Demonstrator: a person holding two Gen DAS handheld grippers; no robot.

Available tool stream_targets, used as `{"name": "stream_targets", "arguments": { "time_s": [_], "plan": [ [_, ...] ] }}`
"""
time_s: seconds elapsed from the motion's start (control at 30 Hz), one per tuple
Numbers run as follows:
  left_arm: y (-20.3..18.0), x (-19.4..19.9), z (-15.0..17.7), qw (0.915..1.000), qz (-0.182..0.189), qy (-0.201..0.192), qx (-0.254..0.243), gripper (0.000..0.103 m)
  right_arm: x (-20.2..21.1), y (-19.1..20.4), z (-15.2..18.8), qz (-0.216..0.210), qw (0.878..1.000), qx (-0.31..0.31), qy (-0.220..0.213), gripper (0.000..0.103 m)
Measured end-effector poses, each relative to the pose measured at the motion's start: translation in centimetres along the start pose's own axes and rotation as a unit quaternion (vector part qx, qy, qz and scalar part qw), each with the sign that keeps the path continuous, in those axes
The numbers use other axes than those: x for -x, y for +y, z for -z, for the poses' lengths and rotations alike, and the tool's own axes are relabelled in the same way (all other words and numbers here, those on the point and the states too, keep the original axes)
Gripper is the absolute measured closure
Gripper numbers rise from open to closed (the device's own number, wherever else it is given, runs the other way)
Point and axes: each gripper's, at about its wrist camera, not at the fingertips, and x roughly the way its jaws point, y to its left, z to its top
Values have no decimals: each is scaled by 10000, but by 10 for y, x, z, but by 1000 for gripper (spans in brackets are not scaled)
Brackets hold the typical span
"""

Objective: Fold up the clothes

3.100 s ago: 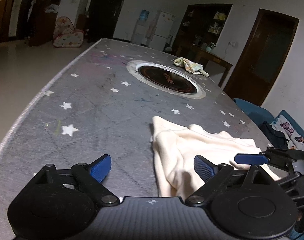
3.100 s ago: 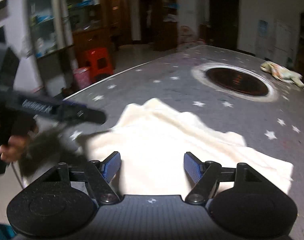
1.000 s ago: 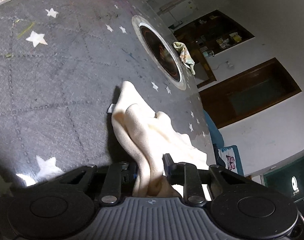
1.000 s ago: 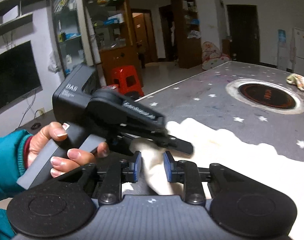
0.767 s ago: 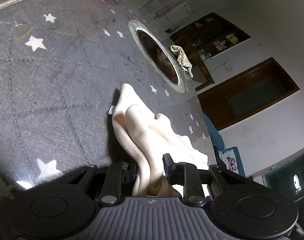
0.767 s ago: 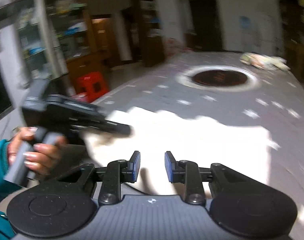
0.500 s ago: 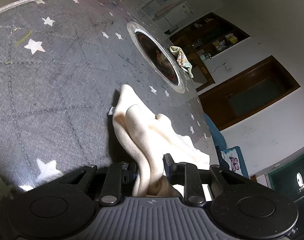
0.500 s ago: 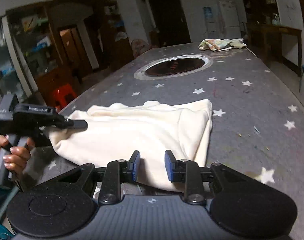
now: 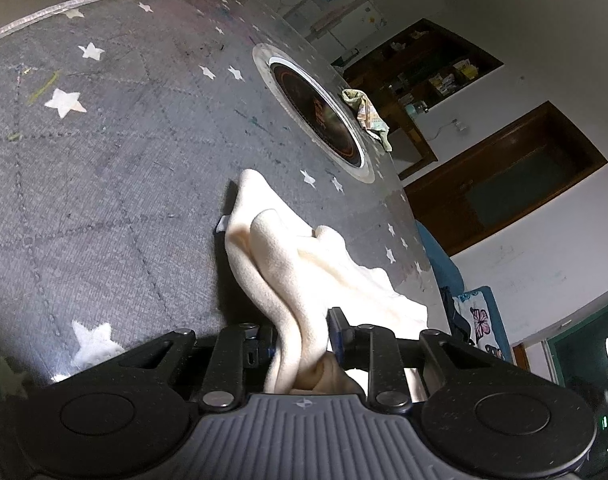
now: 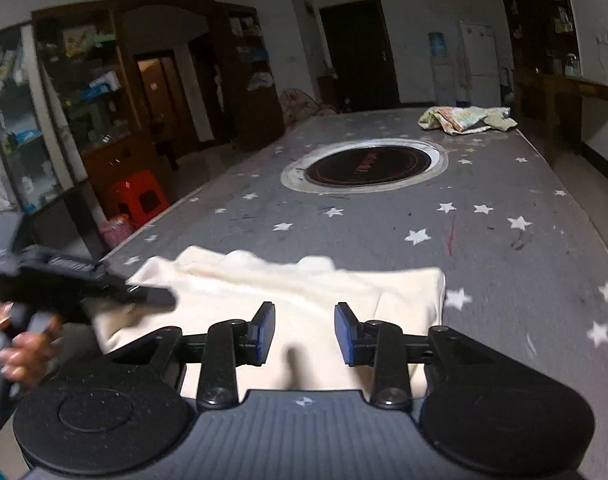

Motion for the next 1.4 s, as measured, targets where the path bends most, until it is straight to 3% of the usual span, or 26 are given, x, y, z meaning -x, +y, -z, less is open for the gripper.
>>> {"name": "stream_targets", "arguments": {
  "time_s": [0.13, 0.27, 0.37, 0.5, 0.63, 0.8, 0.87, 0.93, 1.1, 1.4],
  "plan": [
    [1, 0, -2, 10000, 34, 61, -40, 75, -35, -7, -17, 37, 9996, -83, 269, 71],
    [0, -1, -3, 9998, 57, 123, -157, 75, -65, -12, -19, 355, 9975, -77, 613, 85],
    [-1, -1, -5, 9994, 61, 199, -278, 75, -70, -10, -23, 571, 9961, 9, 667, 86],
    [-2, -2, -6, 9987, 107, 287, -402, 75, -71, 5, -37, 624, 9954, 320, 651, 85],
    [0, -2, -7, 9983, 184, 335, -447, 74, -79, 32, -51, 145, 9965, 552, 607, 84],
    [4, -2, -8, 9981, 289, 381, -401, 74, -106, 65, -52, -236, 9912, 955, 884, 80],
    [5, -2, -9, 9979, 340, 392, -395, 74, -118, 73, -50, -152, 9889, 1091, 1000, 80],
    [7, -1, -9, 9977, 394, 395, -374, 74, -128, 78, -48, 83, 9868, 1225, 1052, 74],
    [7, 0, -7, 9972, 431, 382, -484, 74, -139, 81, -51, 378, 9882, 1106, 991, 66],
    [8, -1, -8, 9967, 463, 432, -502, 74, -128, 85, -57, 530, 9892, 1019, 906, 65]
  ]
}}
